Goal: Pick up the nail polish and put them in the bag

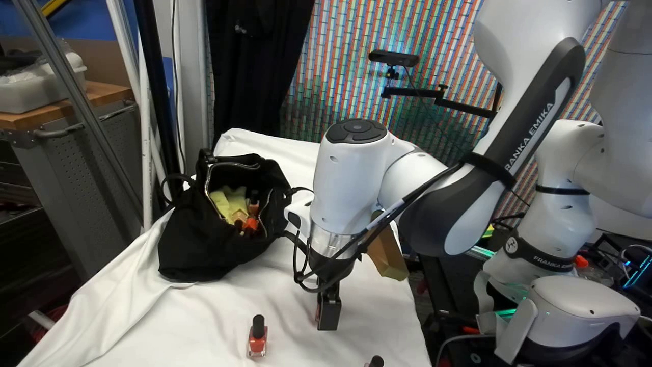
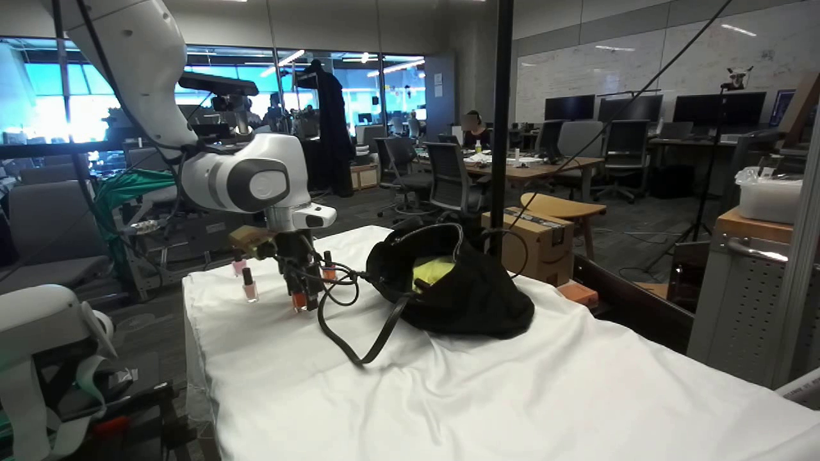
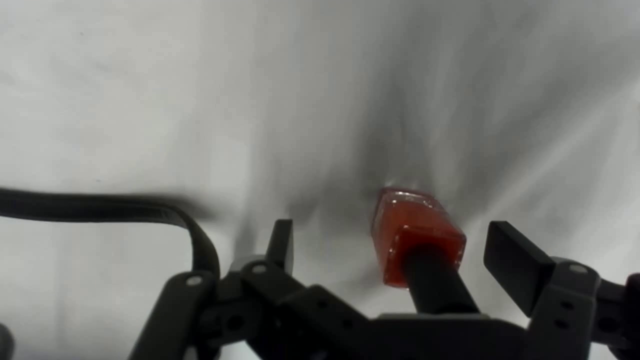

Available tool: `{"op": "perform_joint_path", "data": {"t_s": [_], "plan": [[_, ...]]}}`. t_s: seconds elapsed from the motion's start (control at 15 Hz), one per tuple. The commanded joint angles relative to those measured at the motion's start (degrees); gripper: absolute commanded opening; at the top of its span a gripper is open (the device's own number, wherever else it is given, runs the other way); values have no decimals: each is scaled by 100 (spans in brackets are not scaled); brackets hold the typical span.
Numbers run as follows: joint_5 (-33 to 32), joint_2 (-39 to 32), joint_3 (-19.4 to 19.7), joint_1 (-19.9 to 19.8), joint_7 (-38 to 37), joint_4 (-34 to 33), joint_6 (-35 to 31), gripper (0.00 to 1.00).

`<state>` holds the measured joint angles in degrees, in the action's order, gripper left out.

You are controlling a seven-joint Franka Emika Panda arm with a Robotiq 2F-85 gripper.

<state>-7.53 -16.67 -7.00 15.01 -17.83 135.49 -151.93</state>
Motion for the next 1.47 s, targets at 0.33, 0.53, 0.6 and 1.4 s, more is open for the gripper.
{"op": "perform_joint_path", "data": {"t_s": [0.33, 0.53, 0.6, 1.4], "plan": [[-180, -108, 190, 177, -453, -49, -155, 40], [-205, -120, 230, 219, -602, -64, -103, 21], [-218, -107, 250, 237, -667, -68, -80, 16], [-327, 949, 173, -38, -309, -27, 1421, 20]]}}
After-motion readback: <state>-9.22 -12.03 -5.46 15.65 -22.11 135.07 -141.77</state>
